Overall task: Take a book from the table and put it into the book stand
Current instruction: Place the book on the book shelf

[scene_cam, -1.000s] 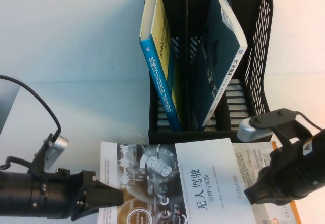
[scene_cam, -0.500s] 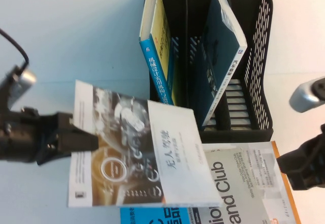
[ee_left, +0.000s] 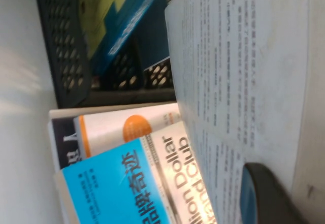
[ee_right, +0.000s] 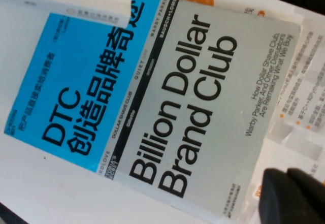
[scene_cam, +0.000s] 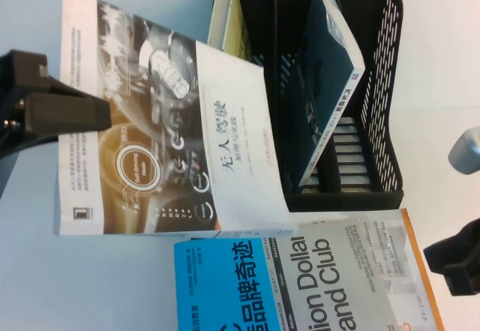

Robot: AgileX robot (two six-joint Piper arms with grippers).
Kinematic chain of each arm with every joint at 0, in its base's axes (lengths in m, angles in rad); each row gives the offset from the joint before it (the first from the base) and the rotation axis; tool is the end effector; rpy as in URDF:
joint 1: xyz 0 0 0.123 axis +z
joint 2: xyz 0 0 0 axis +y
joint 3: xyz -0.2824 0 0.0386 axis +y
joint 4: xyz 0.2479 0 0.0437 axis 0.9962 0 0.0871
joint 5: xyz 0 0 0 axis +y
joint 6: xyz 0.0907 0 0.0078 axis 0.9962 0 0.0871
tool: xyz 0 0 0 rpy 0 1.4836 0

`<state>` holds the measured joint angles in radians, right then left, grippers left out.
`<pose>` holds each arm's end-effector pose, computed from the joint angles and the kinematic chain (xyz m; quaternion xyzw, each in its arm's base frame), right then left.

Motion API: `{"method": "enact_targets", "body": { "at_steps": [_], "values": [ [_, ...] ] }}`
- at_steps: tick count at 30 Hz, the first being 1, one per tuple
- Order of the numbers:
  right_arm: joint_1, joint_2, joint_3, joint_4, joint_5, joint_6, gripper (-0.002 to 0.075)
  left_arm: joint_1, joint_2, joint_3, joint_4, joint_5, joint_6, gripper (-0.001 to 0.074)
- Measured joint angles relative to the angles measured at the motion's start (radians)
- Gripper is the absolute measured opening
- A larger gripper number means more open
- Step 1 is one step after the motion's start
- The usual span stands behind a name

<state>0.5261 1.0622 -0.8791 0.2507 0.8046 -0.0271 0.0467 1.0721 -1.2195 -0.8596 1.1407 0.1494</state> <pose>0.1687 0.1168 0.3169 -0.2056 0.9156 0.1906 0.2882 0.1897 -0.0539 0.4253 0.0035 0.8603 -0.3837 0.3358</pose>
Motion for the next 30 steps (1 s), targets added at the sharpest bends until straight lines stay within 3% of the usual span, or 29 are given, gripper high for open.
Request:
{"method": "enact_targets", "body": {
  "at_steps": [6, 12, 19, 23, 30],
  "values": [
    [0.000, 0.000, 0.000, -0.066, 0.023, 0.067, -0.0001, -0.097, 0.003, -0.087, -0.006, -0.008, -0.038, 0.0102],
    [0.000, 0.000, 0.000, -0.202, 0.121, 0.130, -0.0001, -0.331, 0.092, -0.224, 0.027, -0.109, -0.110, 0.0102],
    [0.000, -0.002, 0.000, -0.217, 0.231, 0.136, -0.0001, -0.561, 0.328, -0.480, 0.159, -0.173, -0.195, 0.0102],
    [0.000, -0.026, 0.000, -0.217, 0.291, 0.134, -0.0001, -0.609, 0.515, -0.639, 0.217, -0.176, -0.240, 0.0102],
    [0.000, -0.150, 0.000, -0.251, 0.338, 0.132, -0.0001, -0.609, 0.798, -0.903, 0.380, -0.158, -0.287, 0.0102]
  ]
}}
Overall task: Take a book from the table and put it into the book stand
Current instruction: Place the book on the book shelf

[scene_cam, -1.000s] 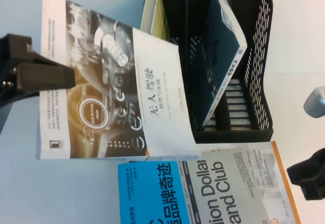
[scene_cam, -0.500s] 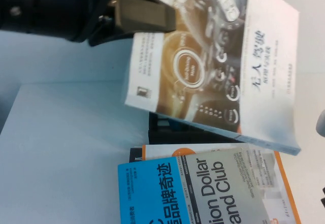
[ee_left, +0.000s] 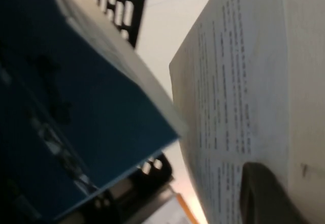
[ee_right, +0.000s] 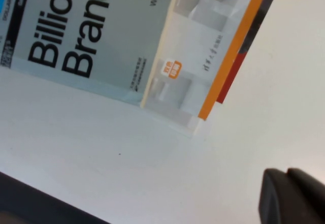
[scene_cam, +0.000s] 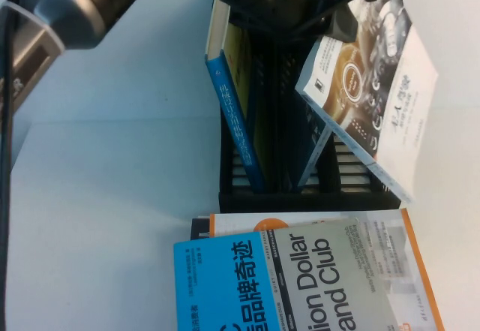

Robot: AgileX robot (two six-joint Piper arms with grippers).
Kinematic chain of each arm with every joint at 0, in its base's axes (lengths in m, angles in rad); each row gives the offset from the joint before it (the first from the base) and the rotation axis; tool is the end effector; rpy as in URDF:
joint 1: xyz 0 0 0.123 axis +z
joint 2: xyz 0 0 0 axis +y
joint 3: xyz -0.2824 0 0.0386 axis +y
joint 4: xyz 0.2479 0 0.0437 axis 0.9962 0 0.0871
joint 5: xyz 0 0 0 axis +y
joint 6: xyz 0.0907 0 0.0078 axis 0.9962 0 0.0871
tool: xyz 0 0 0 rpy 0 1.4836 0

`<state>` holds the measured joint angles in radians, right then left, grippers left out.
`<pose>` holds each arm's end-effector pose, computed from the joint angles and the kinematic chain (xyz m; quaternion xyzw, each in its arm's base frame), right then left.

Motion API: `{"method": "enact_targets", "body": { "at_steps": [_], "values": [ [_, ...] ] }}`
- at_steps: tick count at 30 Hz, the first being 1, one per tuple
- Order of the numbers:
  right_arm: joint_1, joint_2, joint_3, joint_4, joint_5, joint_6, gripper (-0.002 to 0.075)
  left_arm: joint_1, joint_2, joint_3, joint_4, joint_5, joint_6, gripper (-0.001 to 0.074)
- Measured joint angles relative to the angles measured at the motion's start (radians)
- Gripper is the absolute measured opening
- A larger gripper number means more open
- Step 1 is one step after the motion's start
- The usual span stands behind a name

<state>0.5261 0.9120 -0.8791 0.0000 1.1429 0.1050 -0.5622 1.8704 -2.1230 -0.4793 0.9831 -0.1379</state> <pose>0.1288 0.0748 0.3247 -0.2030 0.9496 0.0741 0.2270 0.3361 -0.2531 0.4390 0.1543 0.8555 -0.3703 0.3274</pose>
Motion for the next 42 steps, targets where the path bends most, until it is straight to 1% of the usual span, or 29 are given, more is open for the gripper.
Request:
{"method": "enact_targets", "body": {
  "at_steps": [5, 9, 11, 18, 27, 34, 39, 41, 42],
  "values": [
    [0.000, -0.085, 0.000, -0.047, 0.015, 0.000, -0.0001, 0.000, 0.077, -0.138, 0.250, 0.095, -0.126, 0.0100],
    [0.000, -0.121, 0.000, -0.055, 0.018, 0.000, -0.0001, 0.000, 0.082, -0.176, 0.420, 0.139, -0.239, 0.0100],
    [0.000, -0.126, 0.000, -0.057, 0.020, 0.000, -0.0001, 0.000, 0.082, -0.180, 0.456, 0.143, -0.269, 0.0100],
    [0.000, -0.126, 0.000, -0.059, 0.020, 0.000, -0.0001, 0.000, 0.084, -0.181, 0.461, 0.096, -0.336, 0.0099],
    [0.000, -0.126, 0.000, -0.061, 0.020, 0.002, -0.0001, 0.000, 0.086, -0.181, 0.430, -0.114, -0.427, 0.0099],
    [0.000, -0.126, 0.000, -0.061, 0.020, 0.002, -0.0002, -0.002, 0.120, -0.187, 0.430, -0.136, -0.435, 0.0099],
    [0.000, -0.126, 0.000, -0.063, 0.020, 0.002, -0.0002, -0.026, 0.146, -0.187, 0.430, -0.143, -0.387, 0.0099],
    [0.000, -0.126, 0.000, -0.067, 0.020, 0.002, -0.0002, -0.028, 0.146, -0.187, 0.429, -0.153, -0.383, 0.0119],
    [0.000, -0.126, 0.000, -0.067, 0.020, 0.002, -0.0002, -0.028, 0.146, -0.187, 0.429, -0.172, -0.383, 0.0152]
  ]
}}
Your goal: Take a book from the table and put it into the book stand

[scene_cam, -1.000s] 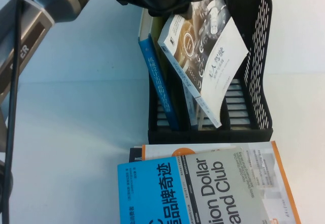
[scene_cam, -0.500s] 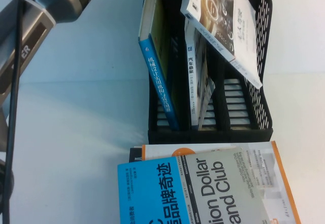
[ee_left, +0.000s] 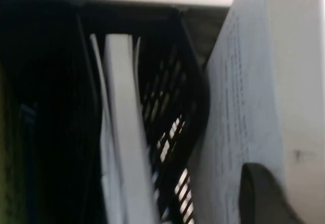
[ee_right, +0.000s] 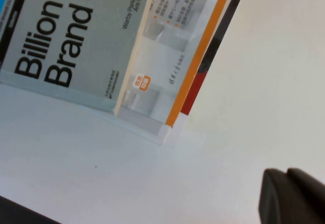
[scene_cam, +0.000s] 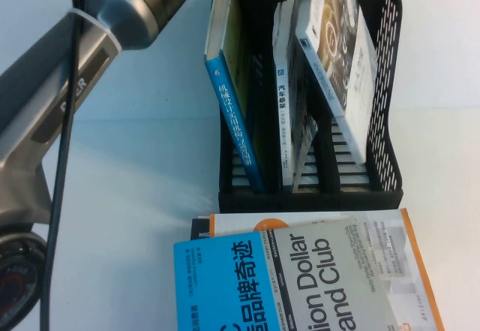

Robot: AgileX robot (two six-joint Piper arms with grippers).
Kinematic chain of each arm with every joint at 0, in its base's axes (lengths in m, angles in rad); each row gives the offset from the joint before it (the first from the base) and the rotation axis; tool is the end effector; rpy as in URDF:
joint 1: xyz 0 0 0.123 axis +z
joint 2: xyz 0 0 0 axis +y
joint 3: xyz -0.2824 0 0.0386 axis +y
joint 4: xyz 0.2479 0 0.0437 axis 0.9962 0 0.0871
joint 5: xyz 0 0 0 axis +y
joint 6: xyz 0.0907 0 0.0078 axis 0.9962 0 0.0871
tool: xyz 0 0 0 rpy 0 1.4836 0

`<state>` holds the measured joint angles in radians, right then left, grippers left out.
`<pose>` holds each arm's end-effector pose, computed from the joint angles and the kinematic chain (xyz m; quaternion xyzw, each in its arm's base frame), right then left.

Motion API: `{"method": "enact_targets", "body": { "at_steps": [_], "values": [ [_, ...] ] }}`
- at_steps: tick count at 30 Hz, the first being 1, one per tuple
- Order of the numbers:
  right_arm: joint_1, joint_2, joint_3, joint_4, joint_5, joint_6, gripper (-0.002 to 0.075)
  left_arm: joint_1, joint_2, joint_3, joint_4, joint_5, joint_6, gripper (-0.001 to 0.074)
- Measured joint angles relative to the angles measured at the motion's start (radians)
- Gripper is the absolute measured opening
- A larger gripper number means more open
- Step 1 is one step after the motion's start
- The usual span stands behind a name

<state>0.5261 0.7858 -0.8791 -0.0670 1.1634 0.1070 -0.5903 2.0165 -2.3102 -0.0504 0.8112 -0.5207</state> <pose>0.1073 0.0558 0.3410 -0.2027 0.9349 0.0585 0.2855 0.3835 -0.2610 0.4368 0.0245 0.8412 -0.3056 0.4455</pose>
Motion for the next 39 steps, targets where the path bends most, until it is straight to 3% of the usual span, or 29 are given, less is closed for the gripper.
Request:
{"method": "enact_targets", "body": {
  "at_steps": [5, 7, 9, 11, 14, 16, 23, 29, 33, 39],
  "values": [
    [0.000, 0.000, 0.000, 0.000, 0.000, 0.000, -0.0002, 0.000, -0.012, -0.004, -0.002, -0.057, 0.000, 0.0419],
    [0.000, 0.000, 0.000, -0.006, -0.003, 0.000, -0.0002, 0.000, -0.014, -0.004, -0.013, -0.040, 0.000, 0.0456],
    [0.000, 0.000, 0.000, -0.019, -0.010, 0.000, -0.0002, 0.000, -0.019, -0.004, -0.023, 0.005, 0.017, 0.0421],
    [0.000, -0.007, 0.000, -0.042, -0.026, 0.000, -0.0002, 0.000, -0.027, -0.004, -0.025, 0.058, 0.073, 0.0321],
    [0.000, -0.037, 0.000, -0.067, -0.069, 0.000, -0.0002, 0.000, -0.054, -0.004, -0.025, 0.150, 0.169, 0.0108],
    [0.000, -0.069, 0.000, -0.083, -0.106, 0.000, -0.0002, 0.000, -0.084, -0.004, -0.025, 0.217, 0.232, 0.0050],
    [0.000, -0.199, 0.014, -0.106, -0.194, 0.000, -0.0002, -0.030, -0.215, -0.004, -0.025, 0.423, 0.372, 0.0011],
    [0.000, -0.371, 0.095, -0.157, -0.215, 0.035, -0.0002, -0.129, -0.393, 0.109, -0.022, 0.405, 0.410, 0.0003],
    [0.000, -0.477, 0.159, -0.184, -0.236, 0.039, -0.0002, -0.198, -0.556, 0.311, -0.019, 0.324, 0.410, 0.0001],
    [0.000, -0.542, 0.189, -0.193, -0.232, 0.042, -0.0002, -0.272, -0.797, 0.774, -0.015, 0.115, 0.396, 0.0001]
  ]
}}
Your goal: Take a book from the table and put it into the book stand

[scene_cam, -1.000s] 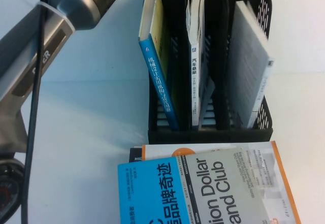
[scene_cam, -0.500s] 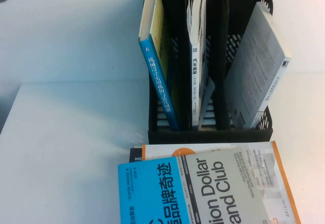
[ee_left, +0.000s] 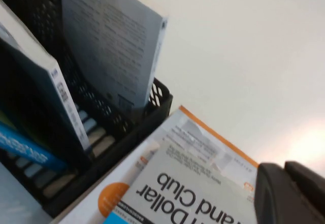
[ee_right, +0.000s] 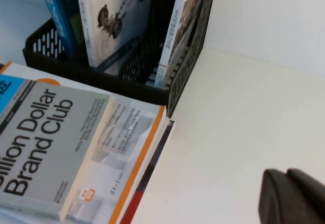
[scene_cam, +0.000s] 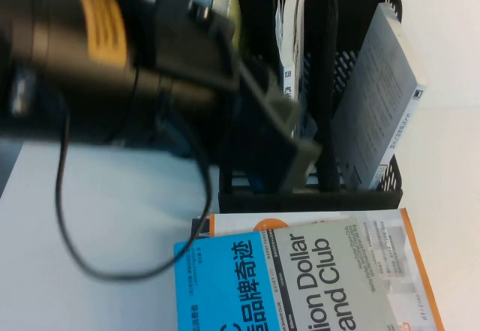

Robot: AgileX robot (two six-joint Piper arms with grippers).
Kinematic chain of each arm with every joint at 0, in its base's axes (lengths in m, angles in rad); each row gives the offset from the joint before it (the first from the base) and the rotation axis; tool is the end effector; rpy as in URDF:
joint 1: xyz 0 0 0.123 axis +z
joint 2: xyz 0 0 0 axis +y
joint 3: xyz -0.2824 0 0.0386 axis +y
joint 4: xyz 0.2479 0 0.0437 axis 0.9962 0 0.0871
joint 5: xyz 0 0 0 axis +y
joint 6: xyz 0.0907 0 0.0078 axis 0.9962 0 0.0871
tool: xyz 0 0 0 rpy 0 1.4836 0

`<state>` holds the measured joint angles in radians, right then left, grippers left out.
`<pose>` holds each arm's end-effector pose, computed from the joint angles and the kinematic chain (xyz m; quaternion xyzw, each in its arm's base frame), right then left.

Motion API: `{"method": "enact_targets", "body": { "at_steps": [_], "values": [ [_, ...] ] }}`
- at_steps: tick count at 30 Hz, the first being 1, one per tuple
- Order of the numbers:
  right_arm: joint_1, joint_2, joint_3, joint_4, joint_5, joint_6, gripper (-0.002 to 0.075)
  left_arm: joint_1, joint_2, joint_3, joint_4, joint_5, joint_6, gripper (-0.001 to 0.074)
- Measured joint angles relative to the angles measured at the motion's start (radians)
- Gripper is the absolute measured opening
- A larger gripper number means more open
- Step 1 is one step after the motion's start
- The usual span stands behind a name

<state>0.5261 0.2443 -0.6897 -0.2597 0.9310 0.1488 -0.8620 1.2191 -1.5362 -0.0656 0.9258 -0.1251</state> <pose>0.0292 -0.0048 0.3417 -0.1617 0.8101 0.0596 0.5604 0.1524 -0.1851 0.4749 0.3079 0.8084 -0.2659 0.4255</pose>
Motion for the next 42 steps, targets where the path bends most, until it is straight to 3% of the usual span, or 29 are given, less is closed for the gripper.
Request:
{"method": "enact_targets", "body": {
  "at_steps": [7, 23, 26, 29, 34, 38, 42],
  "values": [
    [0.000, -0.002, 0.018, -0.002, 0.004, 0.002, -0.0002, -0.006, -0.176, 0.349, -0.013, -0.155, 0.004, -0.0001],
    [0.000, -0.004, 0.019, -0.002, 0.004, 0.007, -0.0002, -0.001, -0.181, 0.437, 0.018, -0.080, 0.008, -0.0001],
    [0.000, -0.006, 0.019, -0.002, 0.004, 0.007, -0.0002, 0.075, -0.226, 0.481, 0.037, -0.101, 0.010, -0.0001],
    [0.000, -0.006, 0.019, -0.002, 0.004, 0.007, -0.0002, 0.228, -0.314, 0.579, 0.013, -0.211, 0.010, -0.0002],
    [0.000, -0.007, 0.019, -0.002, 0.004, 0.007, -0.0002, 0.494, -0.507, 0.891, -0.053, -0.559, 0.006, -0.0002],
    [0.000, -0.007, 0.019, -0.002, 0.004, 0.007, -0.0002, 0.616, -0.672, 1.186, -0.142, -0.784, -0.020, -0.0002],
    [0.000, -0.007, 0.019, -0.002, 0.004, 0.007, -0.0002, 0.691, -0.870, 1.380, -0.195, -0.835, -0.037, -0.0002]
  ]
}}
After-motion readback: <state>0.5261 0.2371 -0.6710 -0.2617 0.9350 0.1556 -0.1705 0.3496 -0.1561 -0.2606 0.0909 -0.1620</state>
